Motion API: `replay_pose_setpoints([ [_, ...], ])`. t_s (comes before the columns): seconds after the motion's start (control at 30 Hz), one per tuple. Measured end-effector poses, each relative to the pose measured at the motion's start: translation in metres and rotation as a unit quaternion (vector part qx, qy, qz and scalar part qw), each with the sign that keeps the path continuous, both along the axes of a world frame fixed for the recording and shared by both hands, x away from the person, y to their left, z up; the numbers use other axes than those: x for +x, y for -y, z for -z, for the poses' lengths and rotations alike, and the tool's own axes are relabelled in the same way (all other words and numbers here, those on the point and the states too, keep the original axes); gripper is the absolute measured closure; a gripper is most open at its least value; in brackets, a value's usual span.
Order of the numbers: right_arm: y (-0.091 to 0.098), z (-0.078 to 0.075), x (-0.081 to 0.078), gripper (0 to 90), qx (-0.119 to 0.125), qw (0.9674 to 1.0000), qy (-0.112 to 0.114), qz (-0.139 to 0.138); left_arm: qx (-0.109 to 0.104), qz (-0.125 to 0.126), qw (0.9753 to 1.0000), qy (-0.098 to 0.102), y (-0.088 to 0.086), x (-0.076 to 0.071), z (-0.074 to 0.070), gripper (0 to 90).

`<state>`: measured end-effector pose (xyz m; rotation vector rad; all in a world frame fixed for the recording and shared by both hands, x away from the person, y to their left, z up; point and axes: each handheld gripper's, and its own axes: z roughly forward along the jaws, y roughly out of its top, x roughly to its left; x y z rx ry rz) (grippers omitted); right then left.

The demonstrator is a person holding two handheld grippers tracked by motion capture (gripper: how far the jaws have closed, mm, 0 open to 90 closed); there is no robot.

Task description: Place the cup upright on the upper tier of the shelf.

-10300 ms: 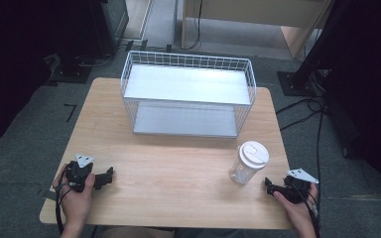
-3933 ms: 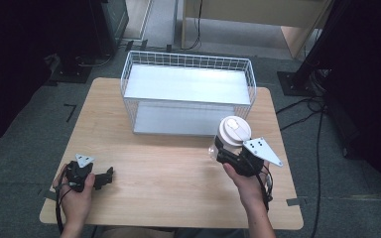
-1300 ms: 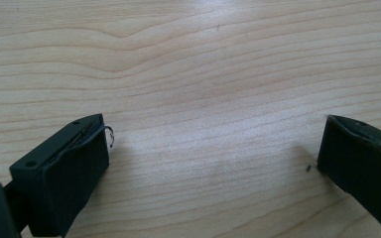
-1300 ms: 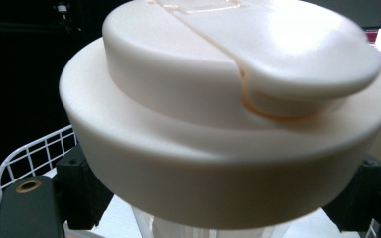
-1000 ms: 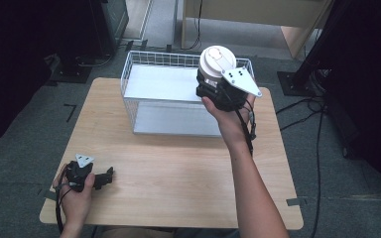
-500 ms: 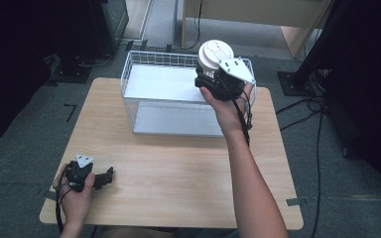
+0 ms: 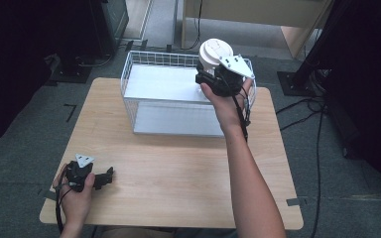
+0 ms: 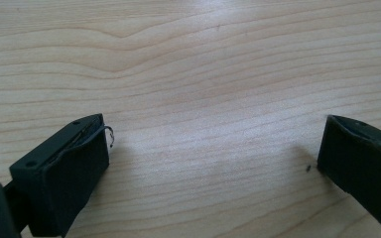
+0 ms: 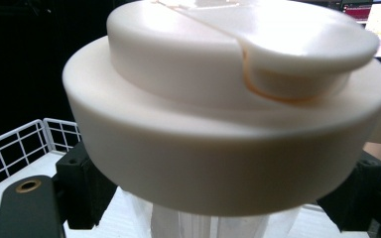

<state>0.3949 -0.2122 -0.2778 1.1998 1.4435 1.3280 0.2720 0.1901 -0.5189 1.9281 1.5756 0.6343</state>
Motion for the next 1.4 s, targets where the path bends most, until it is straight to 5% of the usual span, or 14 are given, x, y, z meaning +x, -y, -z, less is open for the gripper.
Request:
replay_pose_setpoints([
  [0.83, -0.007, 0.018, 0.039, 16.2, 0.008, 0.9988, 0.044, 0.019, 0.000, 0.001, 1.0000, -0.001, 0.000, 0.000, 0.000, 0.0],
  [1.17, -0.010, 0.020, 0.050, 16.3, -0.001, 0.9986, 0.040, 0.034, 0.000, 0.001, 1.0000, -0.001, 0.000, 0.000, 0.000, 0.0],
  [1.4, -0.007, 0.010, 0.052, 14.0, 0.000, 0.9998, 0.002, 0.021, 0.001, 0.001, 1.0000, -0.001, 0.000, 0.000, 0.000, 0.0],
])
